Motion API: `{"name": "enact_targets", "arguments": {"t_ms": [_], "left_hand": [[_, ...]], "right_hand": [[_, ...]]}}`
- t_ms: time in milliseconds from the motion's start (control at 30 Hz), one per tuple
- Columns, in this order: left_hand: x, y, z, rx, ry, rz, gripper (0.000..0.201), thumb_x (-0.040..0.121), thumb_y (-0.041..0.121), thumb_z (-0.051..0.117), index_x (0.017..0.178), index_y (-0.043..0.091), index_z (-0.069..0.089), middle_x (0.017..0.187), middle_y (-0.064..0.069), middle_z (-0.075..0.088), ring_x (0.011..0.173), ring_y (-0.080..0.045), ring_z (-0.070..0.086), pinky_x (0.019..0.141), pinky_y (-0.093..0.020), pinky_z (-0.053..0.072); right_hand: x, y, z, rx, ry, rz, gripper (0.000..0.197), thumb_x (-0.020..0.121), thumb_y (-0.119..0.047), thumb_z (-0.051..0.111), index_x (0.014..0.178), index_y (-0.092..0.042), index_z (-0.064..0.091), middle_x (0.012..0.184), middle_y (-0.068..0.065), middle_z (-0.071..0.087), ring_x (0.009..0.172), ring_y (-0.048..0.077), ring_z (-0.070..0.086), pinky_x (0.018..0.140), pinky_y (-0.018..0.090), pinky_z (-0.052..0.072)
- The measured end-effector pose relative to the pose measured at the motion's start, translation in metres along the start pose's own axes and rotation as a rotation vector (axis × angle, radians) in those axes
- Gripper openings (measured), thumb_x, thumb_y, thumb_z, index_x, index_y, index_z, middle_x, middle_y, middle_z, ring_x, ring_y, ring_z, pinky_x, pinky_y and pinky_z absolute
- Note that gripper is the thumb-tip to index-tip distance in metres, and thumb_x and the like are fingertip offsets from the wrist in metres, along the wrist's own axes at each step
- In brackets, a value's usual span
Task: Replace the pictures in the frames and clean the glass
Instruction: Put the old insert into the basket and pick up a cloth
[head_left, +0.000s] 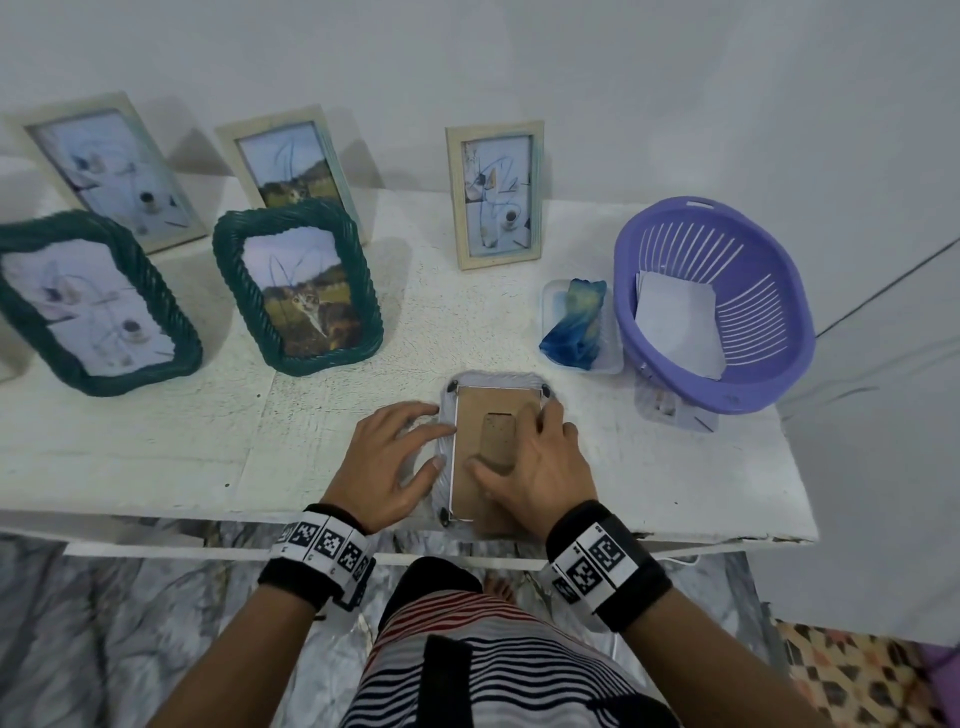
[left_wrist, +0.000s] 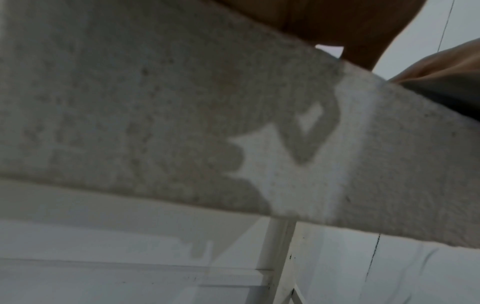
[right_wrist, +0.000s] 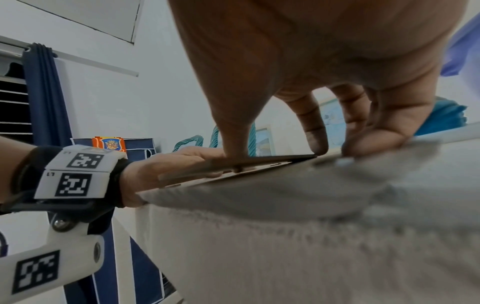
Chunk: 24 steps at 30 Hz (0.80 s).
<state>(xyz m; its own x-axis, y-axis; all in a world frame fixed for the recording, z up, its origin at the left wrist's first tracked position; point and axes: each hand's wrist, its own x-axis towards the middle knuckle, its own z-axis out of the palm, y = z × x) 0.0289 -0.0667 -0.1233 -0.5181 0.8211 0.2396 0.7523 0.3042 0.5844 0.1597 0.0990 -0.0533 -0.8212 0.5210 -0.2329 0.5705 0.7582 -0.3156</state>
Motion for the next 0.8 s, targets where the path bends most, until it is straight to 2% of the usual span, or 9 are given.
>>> {"name": "enact_targets", "arguments": {"t_ms": [100, 200, 300, 367, 433, 533, 633, 733, 800], "left_hand": [[0.0, 0.001, 0.0, 0.0, 0.002, 0.004, 0.035, 0.094, 0.045, 0.049, 0.123, 0.031, 0.065, 0.134, 0.007, 0.054, 0.127, -0.016, 0.046, 0.101, -0.047, 0.038], [0.0, 0.004, -0.001, 0.004, 0.001, 0.0, 0.037, 0.094, 0.045, 0.049, 0.126, 0.031, 0.063, 0.136, 0.006, 0.053, 0.127, -0.017, 0.046, 0.1, -0.05, 0.038], [0.0, 0.006, -0.003, 0.023, -0.011, 0.023, 0.043, 0.096, 0.043, 0.048, 0.138, 0.033, 0.054, 0.148, 0.003, 0.041, 0.13, -0.02, 0.043, 0.102, -0.049, 0.038], [0.0, 0.009, -0.004, 0.063, -0.038, 0.083, 0.045, 0.098, 0.037, 0.045, 0.143, 0.034, 0.049, 0.157, 0.001, 0.03, 0.137, -0.023, 0.036, 0.106, -0.046, 0.035], [0.0, 0.01, -0.003, 0.119, -0.077, 0.159, 0.045, 0.099, 0.032, 0.044, 0.144, 0.034, 0.048, 0.161, -0.002, 0.024, 0.142, -0.026, 0.031, 0.108, -0.047, 0.033], [-0.002, 0.011, -0.001, 0.188, -0.128, 0.225, 0.043, 0.099, 0.033, 0.045, 0.142, 0.034, 0.05, 0.162, -0.002, 0.023, 0.145, -0.027, 0.025, 0.109, -0.051, 0.032], [-0.004, 0.011, 0.0, 0.206, -0.152, 0.223, 0.044, 0.098, 0.044, 0.044, 0.14, 0.034, 0.051, 0.16, 0.002, 0.027, 0.145, -0.025, 0.025, 0.108, -0.051, 0.033], [-0.004, 0.013, 0.0, 0.207, -0.16, 0.201, 0.047, 0.096, 0.051, 0.045, 0.14, 0.034, 0.052, 0.157, 0.006, 0.033, 0.143, -0.023, 0.027, 0.107, -0.05, 0.034], [-0.004, 0.014, 0.0, 0.212, -0.164, 0.193, 0.048, 0.096, 0.053, 0.045, 0.139, 0.035, 0.052, 0.157, 0.006, 0.034, 0.143, -0.023, 0.028, 0.108, -0.05, 0.033]], "right_hand": [[0.001, 0.004, 0.0, 0.013, -0.014, -0.025, 0.08, 0.08, -0.069, 0.054, 0.13, -0.01, 0.036, 0.134, 0.016, 0.032, 0.109, 0.031, 0.042, 0.083, 0.038, 0.045], [0.001, 0.009, -0.001, 0.005, -0.014, -0.061, 0.075, 0.083, -0.068, 0.05, 0.128, -0.008, 0.042, 0.131, 0.015, 0.035, 0.108, 0.031, 0.045, 0.086, 0.036, 0.044], [0.001, 0.017, -0.006, -0.039, 0.025, -0.141, 0.048, 0.093, -0.05, 0.045, 0.113, -0.007, 0.055, 0.122, 0.013, 0.045, 0.101, 0.031, 0.049, 0.081, 0.037, 0.043], [0.002, 0.023, -0.01, -0.108, 0.051, -0.193, 0.035, 0.094, -0.036, 0.043, 0.107, -0.009, 0.06, 0.118, 0.012, 0.051, 0.096, 0.033, 0.049, 0.078, 0.039, 0.042], [0.001, 0.029, -0.012, -0.141, 0.033, -0.231, 0.037, 0.09, -0.03, 0.037, 0.109, -0.012, 0.063, 0.119, 0.009, 0.052, 0.094, 0.033, 0.049, 0.076, 0.04, 0.04], [-0.001, 0.042, -0.013, -0.101, -0.022, -0.293, 0.057, 0.081, -0.028, 0.023, 0.12, -0.015, 0.061, 0.121, 0.006, 0.052, 0.095, 0.033, 0.046, 0.079, 0.04, 0.042], [-0.006, 0.055, -0.011, 0.002, -0.018, -0.358, 0.05, 0.079, -0.019, 0.035, 0.12, -0.011, 0.061, 0.12, 0.006, 0.055, 0.093, 0.032, 0.046, 0.08, 0.047, 0.046], [-0.018, 0.07, -0.006, 0.098, 0.033, -0.435, 0.037, 0.084, -0.021, 0.039, 0.111, -0.01, 0.062, 0.12, 0.009, 0.055, 0.099, 0.03, 0.048, 0.083, 0.041, 0.047], [-0.03, 0.079, -0.004, 0.119, 0.1, -0.495, 0.022, 0.088, -0.02, 0.047, 0.102, -0.011, 0.062, 0.12, 0.011, 0.054, 0.103, 0.029, 0.048, 0.079, 0.038, 0.05]]}}
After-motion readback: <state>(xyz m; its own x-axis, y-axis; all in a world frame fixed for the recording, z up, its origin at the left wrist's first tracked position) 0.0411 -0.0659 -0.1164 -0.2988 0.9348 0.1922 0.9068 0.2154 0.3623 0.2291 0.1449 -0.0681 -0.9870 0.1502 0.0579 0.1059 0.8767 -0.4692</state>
